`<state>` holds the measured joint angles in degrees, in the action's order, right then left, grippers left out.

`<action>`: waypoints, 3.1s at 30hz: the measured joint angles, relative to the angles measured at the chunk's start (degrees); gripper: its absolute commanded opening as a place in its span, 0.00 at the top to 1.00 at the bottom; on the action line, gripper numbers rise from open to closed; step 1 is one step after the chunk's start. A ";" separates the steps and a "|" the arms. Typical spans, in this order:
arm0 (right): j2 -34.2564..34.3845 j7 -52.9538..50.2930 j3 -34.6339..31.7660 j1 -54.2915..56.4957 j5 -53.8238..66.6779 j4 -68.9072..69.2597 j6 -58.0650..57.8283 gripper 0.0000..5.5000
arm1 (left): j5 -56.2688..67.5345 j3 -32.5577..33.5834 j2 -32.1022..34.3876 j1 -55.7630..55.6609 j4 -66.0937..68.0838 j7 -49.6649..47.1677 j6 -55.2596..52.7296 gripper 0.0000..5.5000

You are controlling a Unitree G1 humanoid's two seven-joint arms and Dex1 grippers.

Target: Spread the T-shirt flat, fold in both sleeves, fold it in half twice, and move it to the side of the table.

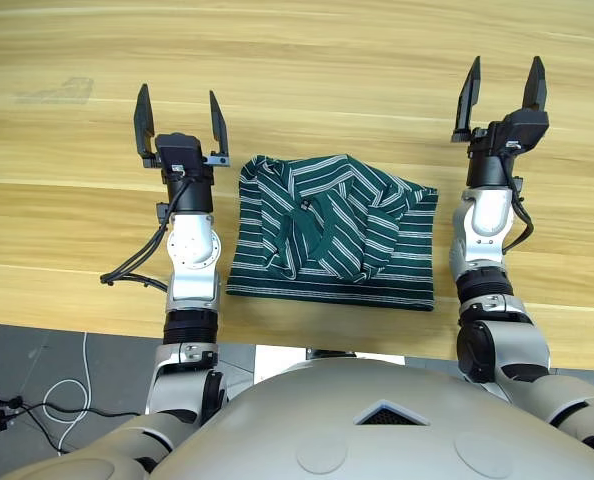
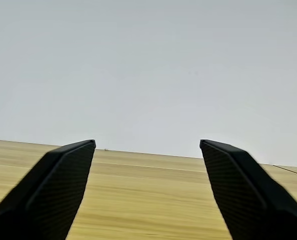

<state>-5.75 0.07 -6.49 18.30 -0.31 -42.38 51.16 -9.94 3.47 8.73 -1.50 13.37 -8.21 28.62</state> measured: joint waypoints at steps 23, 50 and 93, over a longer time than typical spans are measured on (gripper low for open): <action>0.00 0.01 0.35 0.00 0.00 -0.50 0.16 0.29 | 0.00 -0.02 0.00 0.00 0.08 -0.03 0.01 0.24; -14.24 29.86 35.43 -35.57 -14.52 62.32 -39.92 0.29 | -1.17 -0.44 -3.26 -0.06 -1.14 -2.50 -2.23 0.24; -12.55 19.66 40.42 -33.70 -30.28 52.74 -41.65 0.80 | -1.15 -0.44 -3.29 -0.31 -0.88 -2.48 -2.24 0.24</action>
<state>-18.29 19.73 33.92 -15.40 -30.59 10.36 9.51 -11.09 3.03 5.45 -1.81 12.49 -10.69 26.38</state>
